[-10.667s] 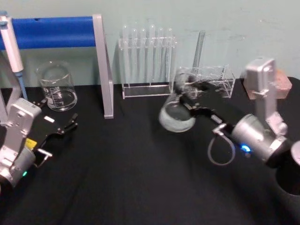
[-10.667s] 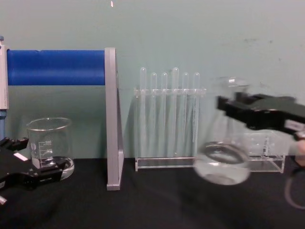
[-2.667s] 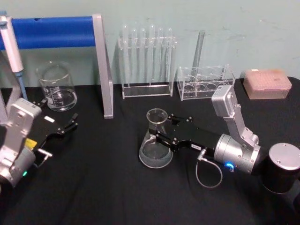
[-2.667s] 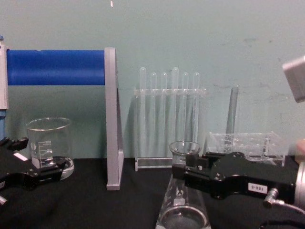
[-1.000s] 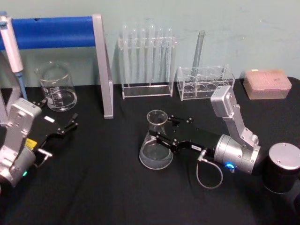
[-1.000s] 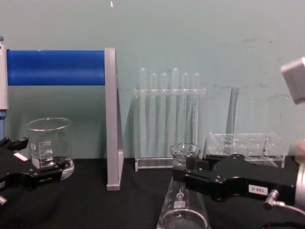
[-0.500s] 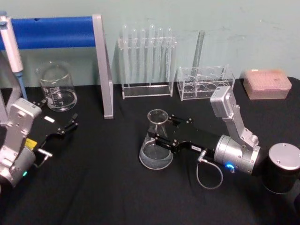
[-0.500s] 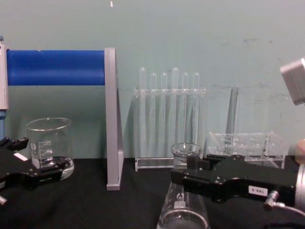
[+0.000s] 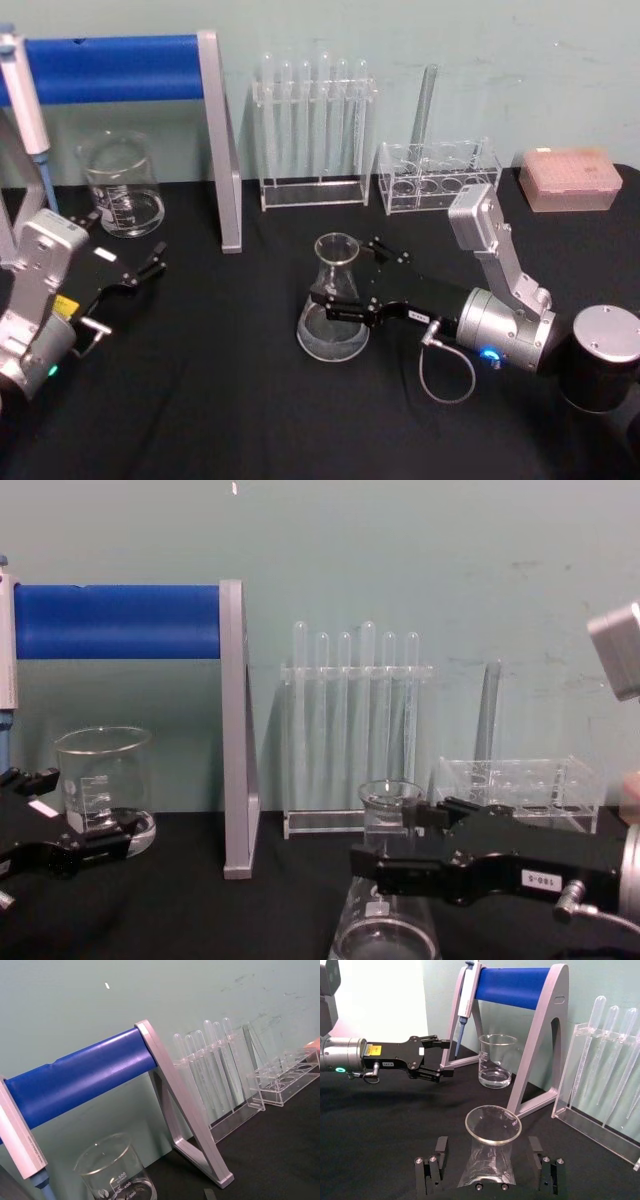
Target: Grasp the erlenmeyer flask with one hand, shake it three times, then place it back.
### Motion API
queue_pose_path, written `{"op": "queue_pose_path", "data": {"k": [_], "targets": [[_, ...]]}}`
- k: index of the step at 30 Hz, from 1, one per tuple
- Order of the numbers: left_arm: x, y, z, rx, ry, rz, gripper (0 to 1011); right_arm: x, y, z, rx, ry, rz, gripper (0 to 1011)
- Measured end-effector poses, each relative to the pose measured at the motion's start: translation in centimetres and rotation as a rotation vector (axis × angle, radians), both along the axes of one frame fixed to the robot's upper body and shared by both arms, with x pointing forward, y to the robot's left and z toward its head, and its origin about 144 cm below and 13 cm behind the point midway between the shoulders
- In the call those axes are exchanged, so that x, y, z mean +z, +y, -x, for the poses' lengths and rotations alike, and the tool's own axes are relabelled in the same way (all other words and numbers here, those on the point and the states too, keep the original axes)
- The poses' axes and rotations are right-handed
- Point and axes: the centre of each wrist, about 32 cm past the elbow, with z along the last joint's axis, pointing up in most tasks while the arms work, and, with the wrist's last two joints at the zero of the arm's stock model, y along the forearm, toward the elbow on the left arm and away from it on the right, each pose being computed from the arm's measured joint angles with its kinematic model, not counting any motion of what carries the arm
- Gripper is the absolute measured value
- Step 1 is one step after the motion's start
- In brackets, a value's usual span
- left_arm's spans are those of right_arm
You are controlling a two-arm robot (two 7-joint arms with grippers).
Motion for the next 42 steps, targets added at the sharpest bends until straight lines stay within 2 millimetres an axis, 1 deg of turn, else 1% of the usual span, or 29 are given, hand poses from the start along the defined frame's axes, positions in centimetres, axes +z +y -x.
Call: {"op": "queue_pose_path", "data": {"k": [1, 25, 30, 38, 42], "targets": [[0.0, 0.0, 0.0, 0.000, 0.000, 0.000, 1001, 0.0, 0.0, 0.0, 0.000, 0.000, 0.000, 1003], [0.0, 0.0, 0.0, 0.000, 0.000, 0.000, 1001, 0.1, -0.2, 0.1, -0.013, 0.003, 0.003, 1000], [0.0, 0.0, 0.0, 0.000, 0.000, 0.000, 1001, 0.1, -0.7, 0.7, -0.019, 0.008, 0.014, 1000], [0.0, 0.0, 0.0, 0.000, 0.000, 0.000, 1001, 0.2, -3.1, 2.5, -0.026, 0.022, 0.039, 1000], [0.0, 0.0, 0.0, 0.000, 0.000, 0.000, 1001, 0.3, -4.5, 3.6, -0.074, 0.022, 0.050, 1000]]}}
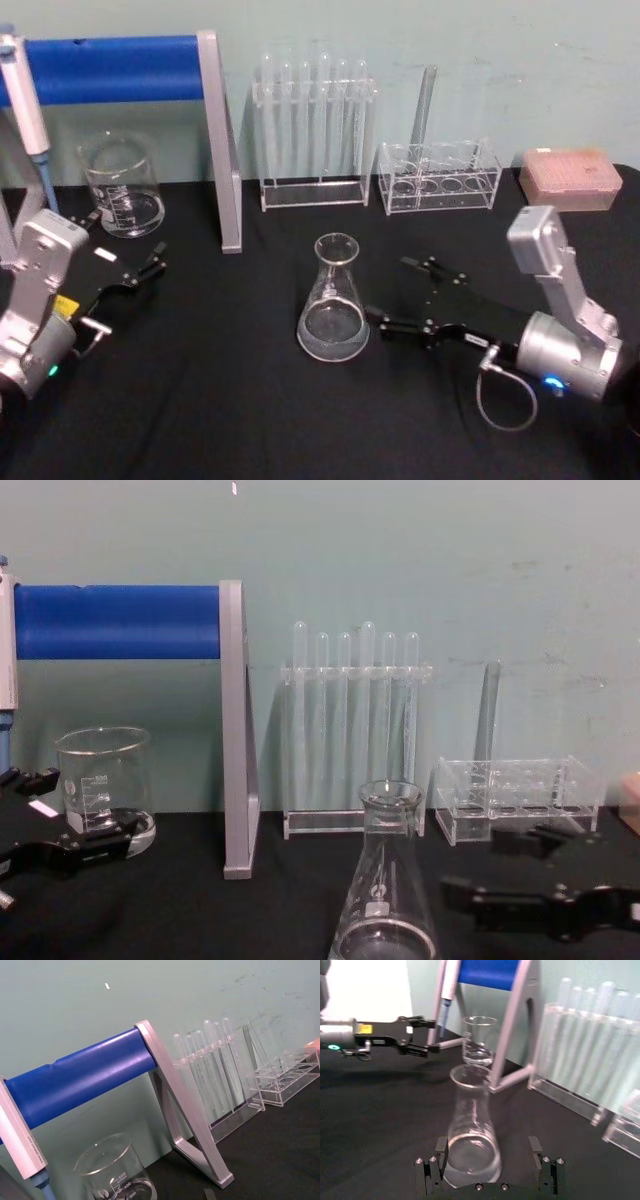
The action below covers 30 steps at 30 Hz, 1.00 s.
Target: Grasp the erlenmeyer flask with one hand, shake it three times, then place it back.
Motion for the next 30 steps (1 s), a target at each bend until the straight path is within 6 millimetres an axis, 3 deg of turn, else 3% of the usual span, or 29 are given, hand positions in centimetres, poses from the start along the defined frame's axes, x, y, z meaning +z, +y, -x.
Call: {"op": "queue_pose_path", "data": {"k": [8, 14, 30], "targets": [[0.0, 0.0, 0.0, 0.000, 0.000, 0.000, 1001, 0.3, -1.9, 1.6, -0.155, -0.016, -0.028, 1000], [0.0, 0.0, 0.0, 0.000, 0.000, 0.000, 1001, 0.5, -2.0, 1.7, -0.274, -0.033, -0.080, 1000], [0.0, 0.0, 0.0, 0.000, 0.000, 0.000, 1001, -0.7, 1.3, -2.7, -0.500, 0.020, -0.052, 1000]]}}
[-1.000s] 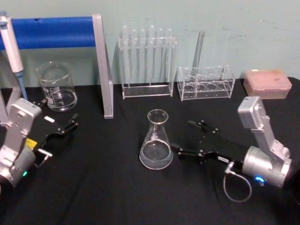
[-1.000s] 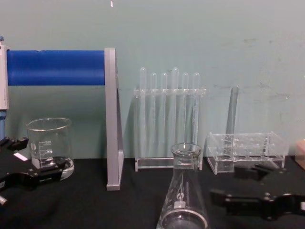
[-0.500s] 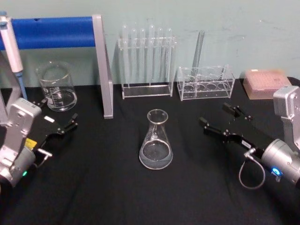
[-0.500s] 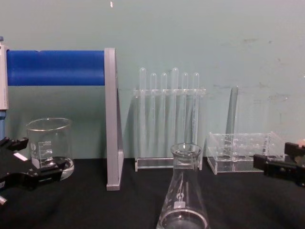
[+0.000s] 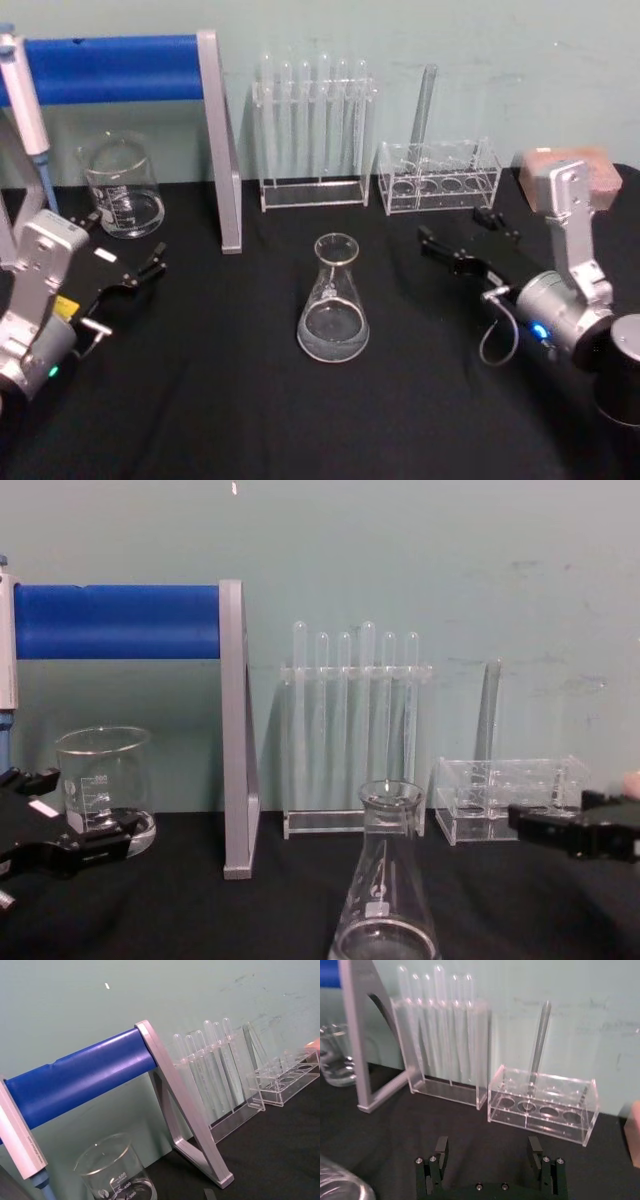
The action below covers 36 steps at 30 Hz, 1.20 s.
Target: Grasp the erlenmeyer flask with one hand, shake it three times, then place it back.
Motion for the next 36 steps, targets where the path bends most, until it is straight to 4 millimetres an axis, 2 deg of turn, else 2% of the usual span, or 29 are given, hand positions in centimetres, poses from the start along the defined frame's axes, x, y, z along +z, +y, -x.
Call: {"op": "queue_pose_path", "data": {"k": [3, 13, 36], "targets": [[0.0, 0.0, 0.0, 0.000, 0.000, 0.000, 1001, -0.6, 0.8, -1.0, -0.014, 0.032, 0.012, 1000], [0.0, 0.0, 0.0, 0.000, 0.000, 0.000, 1001, -1.2, 1.9, -2.2, -0.022, 0.069, 0.015, 1000], [0.0, 0.0, 0.0, 0.000, 0.000, 0.000, 1001, -1.2, 1.8, -2.1, -0.019, 0.068, 0.018, 1000]]}}
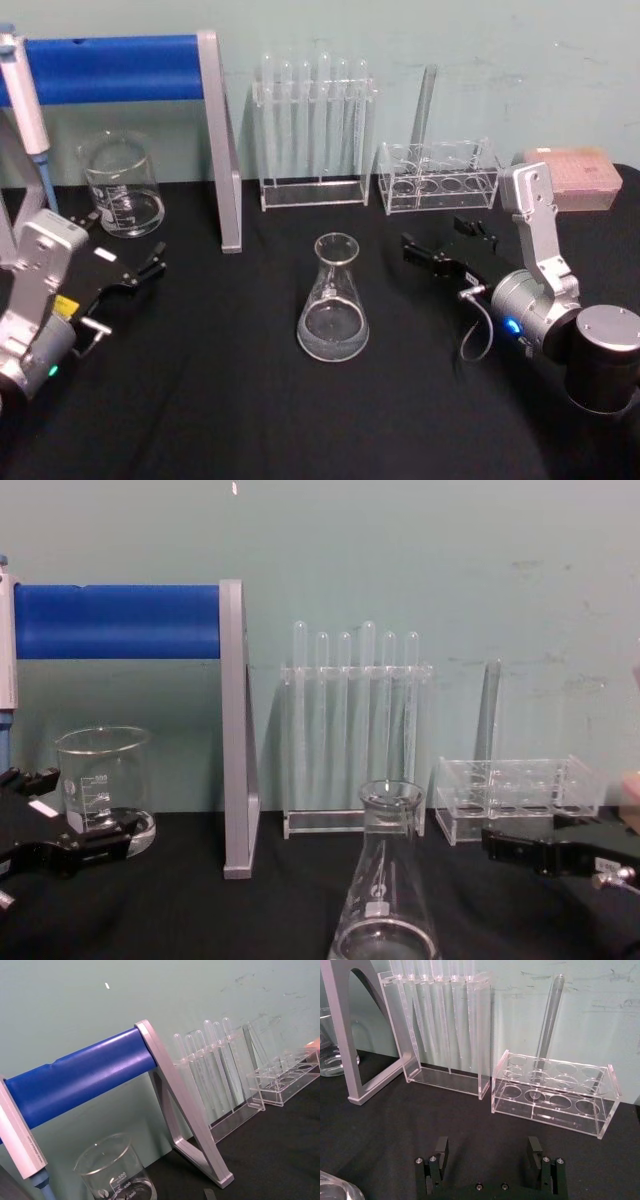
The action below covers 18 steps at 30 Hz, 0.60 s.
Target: Grasp the erlenmeyer flask with one hand, shake it three times, then place it back.
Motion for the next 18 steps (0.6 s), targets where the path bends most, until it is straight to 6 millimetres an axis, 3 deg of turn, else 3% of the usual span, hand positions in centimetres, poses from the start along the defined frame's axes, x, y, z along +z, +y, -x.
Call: {"op": "queue_pose_path", "data": {"k": [18], "targets": [[0.00, 0.00, 0.00, 0.000, 0.000, 0.000, 1001, 0.02, -0.02, 0.01, 0.000, -0.002, 0.000, 1000]]}}
